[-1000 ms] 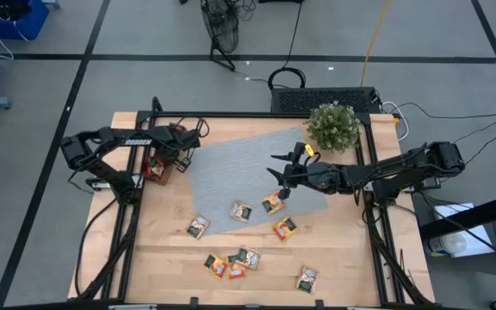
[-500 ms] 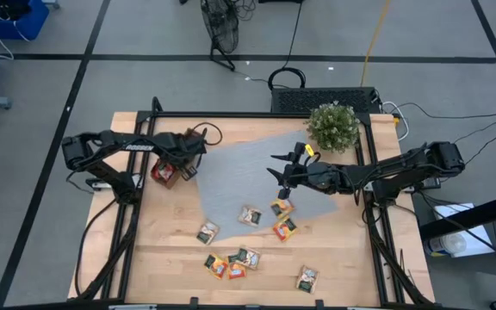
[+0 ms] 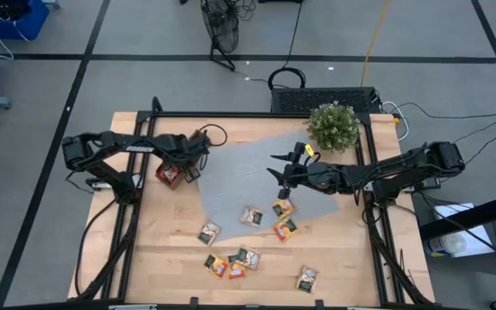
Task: Pick & Place Tea
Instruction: Put the brown tea bag into the middle section of the wooden organizer
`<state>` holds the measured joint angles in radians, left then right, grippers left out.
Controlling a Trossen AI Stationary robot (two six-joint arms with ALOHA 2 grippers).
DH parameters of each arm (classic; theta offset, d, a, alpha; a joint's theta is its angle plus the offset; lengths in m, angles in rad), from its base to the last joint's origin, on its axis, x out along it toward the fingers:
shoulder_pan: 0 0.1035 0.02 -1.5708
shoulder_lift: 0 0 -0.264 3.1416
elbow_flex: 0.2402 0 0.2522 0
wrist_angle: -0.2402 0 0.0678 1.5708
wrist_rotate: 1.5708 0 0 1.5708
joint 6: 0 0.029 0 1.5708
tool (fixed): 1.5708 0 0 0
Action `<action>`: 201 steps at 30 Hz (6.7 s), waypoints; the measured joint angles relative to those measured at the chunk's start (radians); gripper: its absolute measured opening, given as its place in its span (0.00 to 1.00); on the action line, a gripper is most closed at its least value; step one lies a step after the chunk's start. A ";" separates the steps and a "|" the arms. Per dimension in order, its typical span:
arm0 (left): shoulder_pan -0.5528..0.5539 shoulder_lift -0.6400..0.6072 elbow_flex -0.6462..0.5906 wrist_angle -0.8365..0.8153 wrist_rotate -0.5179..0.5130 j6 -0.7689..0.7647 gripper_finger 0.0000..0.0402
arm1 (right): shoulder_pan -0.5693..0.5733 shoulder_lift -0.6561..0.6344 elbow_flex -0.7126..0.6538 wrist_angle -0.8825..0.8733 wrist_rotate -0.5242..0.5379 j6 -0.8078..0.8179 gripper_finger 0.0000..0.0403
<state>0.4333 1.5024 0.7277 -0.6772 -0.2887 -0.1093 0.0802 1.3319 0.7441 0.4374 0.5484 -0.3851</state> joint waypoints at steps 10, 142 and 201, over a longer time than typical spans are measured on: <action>-0.009 0.000 0.000 -0.009 -0.029 -0.030 0.09 | 0.000 0.000 0.000 0.000 0.000 0.002 0.45; -0.405 -0.711 -0.171 0.681 -0.028 -0.055 0.09 | 0.256 0.601 0.562 -0.800 -0.423 0.788 0.33; -0.405 -0.711 -0.172 0.681 -0.028 -0.055 0.09 | 0.318 0.721 0.561 -0.828 -0.165 0.834 0.03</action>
<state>0.0282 0.7914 0.5560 0.0036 -0.3168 -0.1646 0.3985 2.0525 1.3052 -0.3907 0.3833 0.4491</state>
